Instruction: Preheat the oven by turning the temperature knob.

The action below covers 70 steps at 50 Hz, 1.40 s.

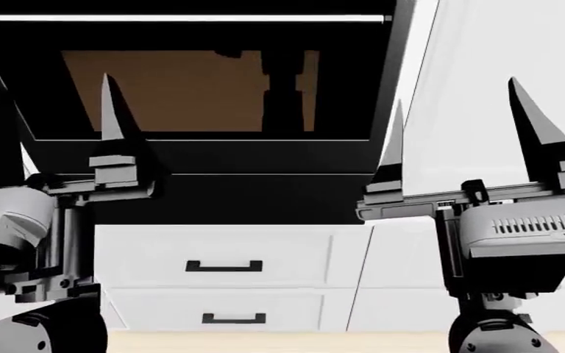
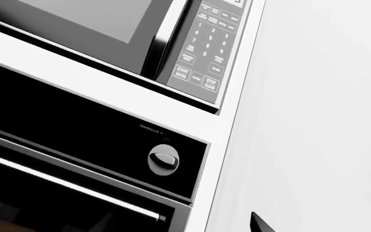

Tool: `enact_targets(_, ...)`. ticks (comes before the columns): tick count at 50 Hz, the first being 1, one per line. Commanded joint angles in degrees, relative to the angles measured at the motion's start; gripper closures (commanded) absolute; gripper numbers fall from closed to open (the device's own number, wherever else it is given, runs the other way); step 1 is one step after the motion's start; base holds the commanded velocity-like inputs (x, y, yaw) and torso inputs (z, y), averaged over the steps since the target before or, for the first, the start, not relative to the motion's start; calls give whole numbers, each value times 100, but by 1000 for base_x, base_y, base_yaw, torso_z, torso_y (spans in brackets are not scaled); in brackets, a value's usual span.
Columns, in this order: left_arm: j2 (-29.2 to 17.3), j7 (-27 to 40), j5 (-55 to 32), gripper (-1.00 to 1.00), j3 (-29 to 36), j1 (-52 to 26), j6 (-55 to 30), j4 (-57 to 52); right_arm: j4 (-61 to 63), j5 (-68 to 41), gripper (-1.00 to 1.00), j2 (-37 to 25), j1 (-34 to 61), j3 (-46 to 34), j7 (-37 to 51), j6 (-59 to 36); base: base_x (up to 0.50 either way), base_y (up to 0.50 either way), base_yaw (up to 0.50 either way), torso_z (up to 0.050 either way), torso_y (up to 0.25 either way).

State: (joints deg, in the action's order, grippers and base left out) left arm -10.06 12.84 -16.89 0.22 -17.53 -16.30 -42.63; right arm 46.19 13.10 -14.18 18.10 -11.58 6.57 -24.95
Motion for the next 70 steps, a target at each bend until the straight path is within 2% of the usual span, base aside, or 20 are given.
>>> enact_targets(1, -64, -124, -331, -100, -29, 59, 142, -52, 3, -12, -100, -21, 1, -40, 20, -10, 0, 0, 0, 50, 0)
enact_targets(37, -200, 126, -297, -100, 128, 78, 91, -140, 49, -74, -100, -73, 2, -72, 110, -36, 0, 0, 0, 50, 0)
enact_targets(62, -310, 184, -308, -100, 219, 83, 169, -179, 5, -232, -100, -125, 9, -85, 115, 24, 373, 0, 0, 1, 0)
enact_targets(70, -339, 225, -355, -100, 225, 97, 143, -202, 82, -121, -100, -144, 36, -207, 103, -124, 0, 0, 0, 0, 0)
